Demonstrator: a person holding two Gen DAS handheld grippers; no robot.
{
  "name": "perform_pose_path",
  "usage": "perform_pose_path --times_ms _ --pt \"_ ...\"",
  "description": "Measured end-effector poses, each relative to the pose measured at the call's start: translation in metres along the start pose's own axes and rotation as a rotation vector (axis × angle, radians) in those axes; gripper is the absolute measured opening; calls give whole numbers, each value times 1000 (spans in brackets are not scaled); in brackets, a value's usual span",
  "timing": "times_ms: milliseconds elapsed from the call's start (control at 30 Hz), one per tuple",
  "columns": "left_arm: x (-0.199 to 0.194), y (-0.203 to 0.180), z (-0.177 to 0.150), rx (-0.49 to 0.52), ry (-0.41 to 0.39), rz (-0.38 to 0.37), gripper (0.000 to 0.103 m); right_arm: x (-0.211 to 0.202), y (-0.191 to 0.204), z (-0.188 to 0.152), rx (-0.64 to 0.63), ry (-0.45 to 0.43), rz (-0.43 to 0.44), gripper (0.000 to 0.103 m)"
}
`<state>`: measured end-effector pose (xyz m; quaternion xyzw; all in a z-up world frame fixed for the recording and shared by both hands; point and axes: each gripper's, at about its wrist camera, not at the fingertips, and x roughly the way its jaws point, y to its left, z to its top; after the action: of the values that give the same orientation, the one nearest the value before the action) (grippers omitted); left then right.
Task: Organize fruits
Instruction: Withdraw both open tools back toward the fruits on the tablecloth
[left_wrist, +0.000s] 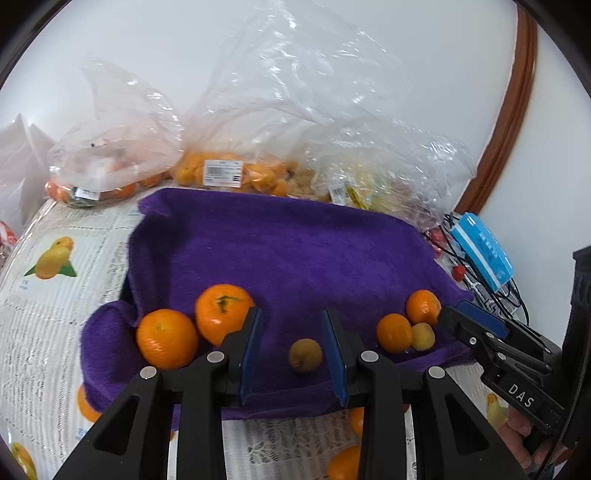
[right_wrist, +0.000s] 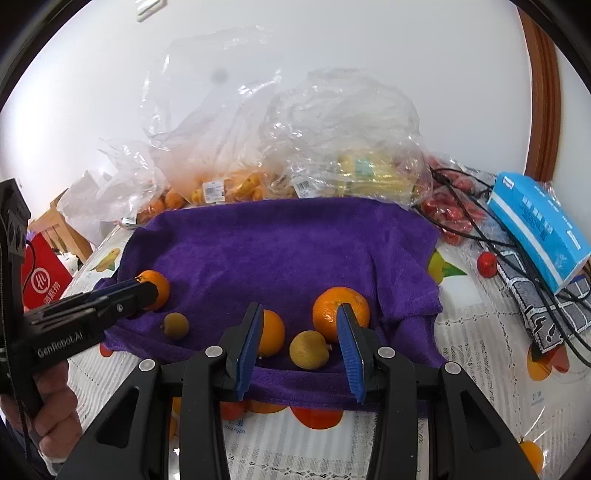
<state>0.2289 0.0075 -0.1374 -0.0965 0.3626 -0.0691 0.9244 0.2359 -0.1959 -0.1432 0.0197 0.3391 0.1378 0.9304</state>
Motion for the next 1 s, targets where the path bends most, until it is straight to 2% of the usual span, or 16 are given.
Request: perform_pose_path --times_ms 100,233,467,600,700,833,1000 --pt "-6 6 -6 -4 0 22 32 -4 2 -3 4 4 -12 40" --pt "-20 16 -23 1 5 46 31 -9 7 -16 23 43 10 33" --pt "-46 32 -46 29 -8 77 32 -13 31 -43 -23 104 42 29" --pt "-55 44 -55 9 -11 75 32 -10 44 -56 -59 142 39 29" --pt "-57 52 -58 -11 -7 67 32 -5 52 -63 -100 159 9 29" --pt "-59 54 -58 -22 -10 63 32 -1 55 -64 -136 151 -80 27" --pt "-60 55 -58 -30 -12 53 32 4 57 -62 -158 156 -86 27"
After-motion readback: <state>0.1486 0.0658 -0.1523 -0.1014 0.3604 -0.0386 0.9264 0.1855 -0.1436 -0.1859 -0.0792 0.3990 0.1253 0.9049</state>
